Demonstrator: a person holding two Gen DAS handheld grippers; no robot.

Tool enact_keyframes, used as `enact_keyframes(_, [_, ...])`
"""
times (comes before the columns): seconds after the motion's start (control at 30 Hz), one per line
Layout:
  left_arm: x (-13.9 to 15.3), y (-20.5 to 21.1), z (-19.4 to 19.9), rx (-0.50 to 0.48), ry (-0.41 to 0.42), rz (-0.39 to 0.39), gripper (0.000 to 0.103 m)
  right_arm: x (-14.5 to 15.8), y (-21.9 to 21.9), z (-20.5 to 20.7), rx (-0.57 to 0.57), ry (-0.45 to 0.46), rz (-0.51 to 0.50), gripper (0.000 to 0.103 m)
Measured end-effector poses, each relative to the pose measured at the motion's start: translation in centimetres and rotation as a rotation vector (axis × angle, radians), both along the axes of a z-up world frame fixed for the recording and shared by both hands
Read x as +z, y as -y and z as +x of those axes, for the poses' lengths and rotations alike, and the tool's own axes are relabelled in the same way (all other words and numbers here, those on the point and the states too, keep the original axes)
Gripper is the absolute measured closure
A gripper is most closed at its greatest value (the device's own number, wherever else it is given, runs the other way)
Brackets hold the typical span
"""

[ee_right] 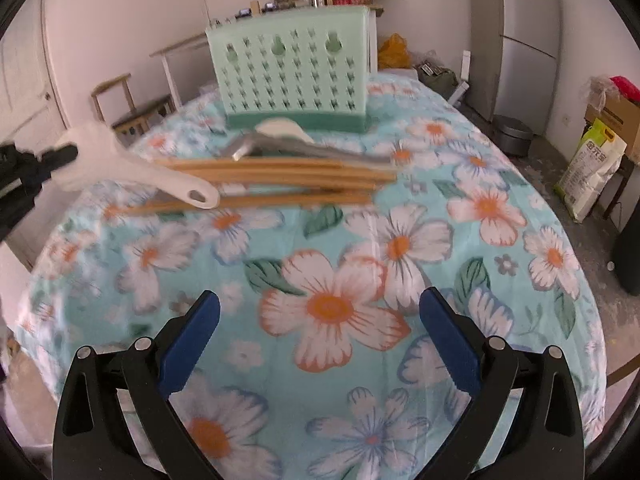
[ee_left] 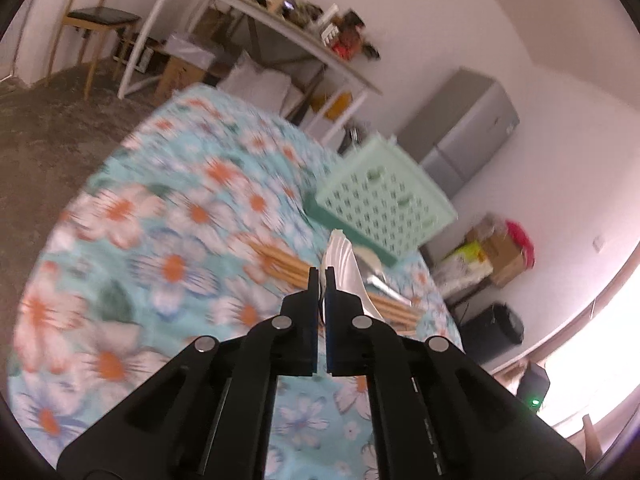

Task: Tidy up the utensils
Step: 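Lift the white paddle with the left gripper while the right gripper reaches toward a metal spoon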

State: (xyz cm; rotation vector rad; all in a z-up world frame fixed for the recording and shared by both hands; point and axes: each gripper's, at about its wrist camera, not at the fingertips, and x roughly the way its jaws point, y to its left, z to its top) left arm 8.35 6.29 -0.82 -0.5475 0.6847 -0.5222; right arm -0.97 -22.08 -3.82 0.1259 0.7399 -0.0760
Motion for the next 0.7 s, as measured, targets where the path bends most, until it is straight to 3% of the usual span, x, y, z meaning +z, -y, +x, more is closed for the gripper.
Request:
enact_keyframes(0.23, [0.5, -4.3, 0.2, 0.097, 0.033, -0.086, 0.101, 3.6, -3.8, 1.4, 0.129, 0.101, -0.141, 0.01])
enact_keyframes(0.5, [-0.6, -6.7, 1.1, 0.149, 0.027, -0.13, 0.101, 3.8, -7.6, 5.2, 0.233, 0.084, -0.23, 0.03])
enact_keyframes(0.7, [-1.4, -7.6, 2.2, 0.168, 0.023, -0.144, 0.101, 3.0, -8.4, 8.5, 0.248, 0.044, -0.288, 0.034])
